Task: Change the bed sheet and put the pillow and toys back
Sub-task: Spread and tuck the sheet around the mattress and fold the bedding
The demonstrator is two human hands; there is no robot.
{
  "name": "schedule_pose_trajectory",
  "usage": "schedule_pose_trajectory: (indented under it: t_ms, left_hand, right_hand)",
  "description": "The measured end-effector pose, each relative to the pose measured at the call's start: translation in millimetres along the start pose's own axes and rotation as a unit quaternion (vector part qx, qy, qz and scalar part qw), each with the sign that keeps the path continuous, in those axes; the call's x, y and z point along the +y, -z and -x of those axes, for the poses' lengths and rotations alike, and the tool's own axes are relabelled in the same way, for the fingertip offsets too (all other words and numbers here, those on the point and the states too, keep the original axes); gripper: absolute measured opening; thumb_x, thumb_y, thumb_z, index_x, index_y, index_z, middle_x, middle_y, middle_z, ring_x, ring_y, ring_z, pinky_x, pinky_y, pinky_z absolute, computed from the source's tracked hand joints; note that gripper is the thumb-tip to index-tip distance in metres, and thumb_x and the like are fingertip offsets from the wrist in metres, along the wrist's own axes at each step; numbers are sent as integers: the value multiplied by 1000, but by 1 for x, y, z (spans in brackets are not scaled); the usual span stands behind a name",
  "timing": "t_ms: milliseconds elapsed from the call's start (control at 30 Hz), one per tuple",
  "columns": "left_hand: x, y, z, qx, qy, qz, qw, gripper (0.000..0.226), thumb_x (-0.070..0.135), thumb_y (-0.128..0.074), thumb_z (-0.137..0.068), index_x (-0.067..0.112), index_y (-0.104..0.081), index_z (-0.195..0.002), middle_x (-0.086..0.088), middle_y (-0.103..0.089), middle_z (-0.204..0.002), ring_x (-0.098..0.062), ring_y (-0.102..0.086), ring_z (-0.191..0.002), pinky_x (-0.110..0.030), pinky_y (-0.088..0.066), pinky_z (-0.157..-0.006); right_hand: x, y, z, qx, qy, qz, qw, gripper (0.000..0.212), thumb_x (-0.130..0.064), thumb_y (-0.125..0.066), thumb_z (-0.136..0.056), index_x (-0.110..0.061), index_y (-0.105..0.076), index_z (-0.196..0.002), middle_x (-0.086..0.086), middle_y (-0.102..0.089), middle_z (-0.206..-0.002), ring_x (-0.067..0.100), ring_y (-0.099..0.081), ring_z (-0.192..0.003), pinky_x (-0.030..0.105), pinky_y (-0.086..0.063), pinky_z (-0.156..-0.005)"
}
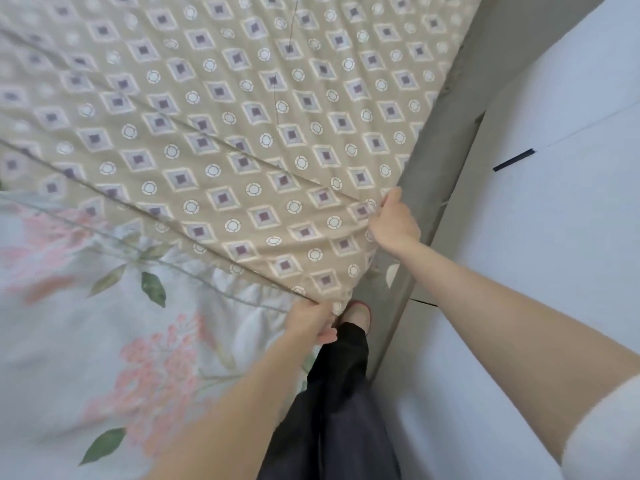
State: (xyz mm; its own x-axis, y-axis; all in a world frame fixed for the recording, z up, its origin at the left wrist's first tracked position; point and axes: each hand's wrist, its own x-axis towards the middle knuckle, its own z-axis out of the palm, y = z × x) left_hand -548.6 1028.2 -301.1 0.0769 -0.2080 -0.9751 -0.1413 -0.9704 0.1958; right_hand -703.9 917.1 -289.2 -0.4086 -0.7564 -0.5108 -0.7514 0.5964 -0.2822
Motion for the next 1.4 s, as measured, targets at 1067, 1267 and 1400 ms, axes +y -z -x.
schedule_pose_trajectory:
  t_ms: [1067,1267,1400]
  left_hand:
    - [226,239,351,73,-371,123,917,22,12,-49,-96,15,-59,-116,-3,-63,-115,-21,-64,-95,-32,-52,-85]
    - [247,247,343,92,-381,95,915,23,13,-48,-97,17,-57,-117,-2,-60,-116,-21,-62,-98,-32,-50,-84]
    - [257,238,315,123,-378,48,916,29,13,-45,-95,17,-56,-122,-3,-58,-118,-20,-59,-97,-32,-48,-82]
  right_hand:
    - [-263,307,172,-56,256,-195,945,13,-21,-51,-93,-27,-53,-105,-7,-57,-102,7,-58,-85,22,-41,-59]
    - [-278,313,147,-70,259,-133,954,14,-17,-50,-92,-25,-55,-103,-7,-56,-100,3,-54,-85,21,-41,-63]
    - [-285,303,116,-104,246,-77,961,20,-15,-47,-92,-18,-55,-110,-3,-56,-103,7,-54,-81,25,-44,-65]
